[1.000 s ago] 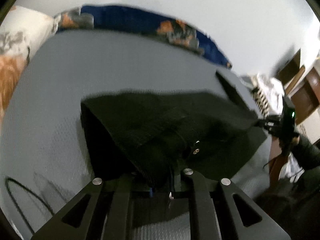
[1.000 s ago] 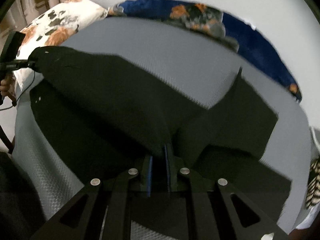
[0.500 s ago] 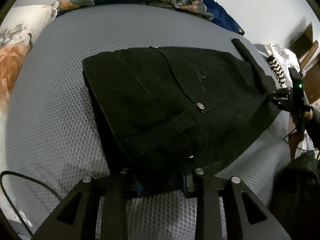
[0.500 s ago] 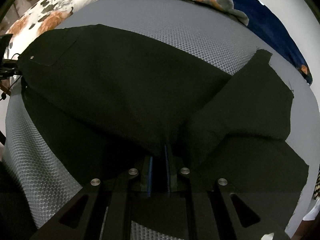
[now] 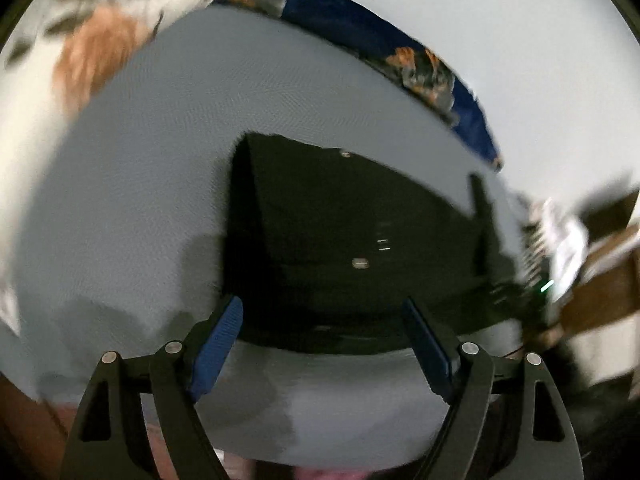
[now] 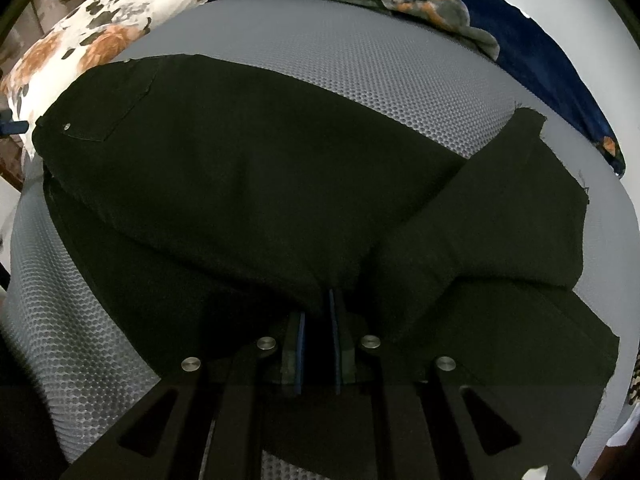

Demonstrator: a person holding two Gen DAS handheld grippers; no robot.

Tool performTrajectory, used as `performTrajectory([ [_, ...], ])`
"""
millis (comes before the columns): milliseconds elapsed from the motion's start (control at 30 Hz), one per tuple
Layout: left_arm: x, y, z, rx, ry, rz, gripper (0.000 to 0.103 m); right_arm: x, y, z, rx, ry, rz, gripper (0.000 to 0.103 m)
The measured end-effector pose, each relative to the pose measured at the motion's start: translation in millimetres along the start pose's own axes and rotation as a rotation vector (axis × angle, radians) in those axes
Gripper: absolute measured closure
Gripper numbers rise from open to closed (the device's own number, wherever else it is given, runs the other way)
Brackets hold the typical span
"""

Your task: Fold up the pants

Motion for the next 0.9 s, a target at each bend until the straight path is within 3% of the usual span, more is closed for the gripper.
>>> performTrajectory([
  [100,9.5,13.5,0.1,0.047,-0.156,-0.039,0.023,0.3,-0.9,0.0,-0.003,0.008,0.009,0.093],
  [267,22.1,36.2,-10.0,0.0,-0.274,-0.07,0.029,-1.1,-2.3,0.4,-0.002,0.001,0.018,0.093],
  [333,22.6,45.1,-11.1,0.0,-0.294,-0.055,0.048,-1.5,-3.8,0.2,0.003,-0.001,0.025,0.094],
  [367,21.9,47.5,-12.9,-0.011,-0.297,-0.044,0.062,-1.9,-5.0,0.5,0.007,0.004,0.029,0.094],
  [500,13.5,53.4,-2.8,-0.064,-0.22,0.005,0.082,-3.7,-20.3,1.9,0.037,0.019,0.055,0.094],
  [667,-2.5,44.2,20.7,-0.079,-0.034,0.042,0.083,4.7,-46.3,-7.3,0.05,0.011,0.055,0.094],
  [767,-1.3,52.6,15.4,-0.113,0.051,-0.002,0.083,17.2,-49.8,-15.2,0.016,0.018,0.025,0.094],
  [900,16.0,76.7,-7.6,-0.158,0.064,-0.102,0.083,37.4,-32.7,-25.4,0.0,0.019,-0.045,0.094],
])
Point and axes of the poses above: each gripper's, at about its wrist camera, not at the fingertips, and y roughly the way its jaws point, z to its right, x to its underside, the point moved 6 cm from there along y, roughly the way its jaws point, and after that the axes turned 6 degrees about z, right-handed, at the moved point
